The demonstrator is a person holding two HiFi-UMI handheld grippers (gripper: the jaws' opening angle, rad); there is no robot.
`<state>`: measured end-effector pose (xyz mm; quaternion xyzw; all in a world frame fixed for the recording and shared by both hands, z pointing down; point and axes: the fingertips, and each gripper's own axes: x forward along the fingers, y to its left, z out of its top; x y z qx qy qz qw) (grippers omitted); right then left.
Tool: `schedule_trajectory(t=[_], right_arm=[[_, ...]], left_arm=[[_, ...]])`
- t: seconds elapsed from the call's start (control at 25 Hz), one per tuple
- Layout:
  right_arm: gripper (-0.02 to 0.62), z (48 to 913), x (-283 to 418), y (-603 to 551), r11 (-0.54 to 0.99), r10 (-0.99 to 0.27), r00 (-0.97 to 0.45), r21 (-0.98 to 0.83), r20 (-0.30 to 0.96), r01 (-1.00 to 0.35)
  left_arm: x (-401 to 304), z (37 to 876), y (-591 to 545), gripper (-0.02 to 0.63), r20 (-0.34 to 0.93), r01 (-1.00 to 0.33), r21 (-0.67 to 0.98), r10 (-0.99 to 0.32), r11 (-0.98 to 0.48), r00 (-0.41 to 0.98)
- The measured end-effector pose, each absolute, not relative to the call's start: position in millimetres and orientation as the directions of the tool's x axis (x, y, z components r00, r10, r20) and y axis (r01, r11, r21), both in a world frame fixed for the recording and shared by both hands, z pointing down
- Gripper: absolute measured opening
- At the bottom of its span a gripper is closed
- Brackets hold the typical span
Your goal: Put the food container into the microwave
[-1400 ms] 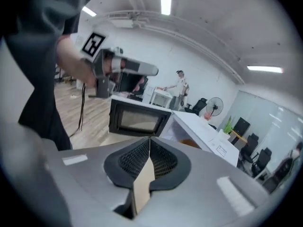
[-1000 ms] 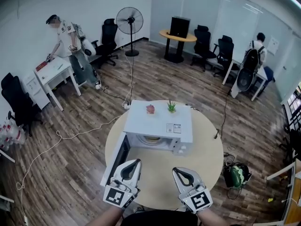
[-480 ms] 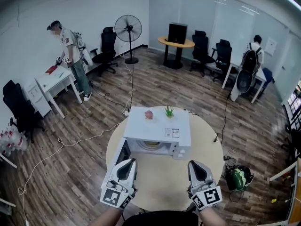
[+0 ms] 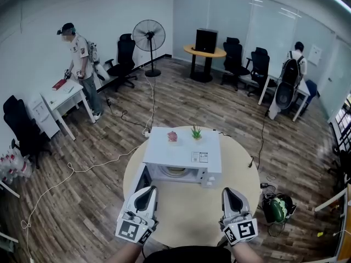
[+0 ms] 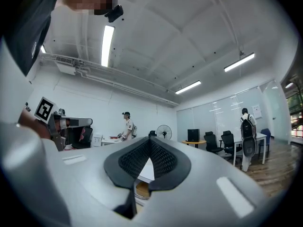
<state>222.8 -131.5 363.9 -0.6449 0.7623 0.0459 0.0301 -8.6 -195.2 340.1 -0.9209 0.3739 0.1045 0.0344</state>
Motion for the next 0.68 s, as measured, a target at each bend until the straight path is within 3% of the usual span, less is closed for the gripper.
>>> schedule_trajectory(t=[0.68], right_arm=[[0.008,366.1,234.2,-133.6,0.151,-0.983,-0.156,0.054,-0.096,-0.987]], left_arm=[[-4.1,343.3,-202.0,-0.002,-0.211,-0.687,0.005,-0.672,-0.727,0.71]])
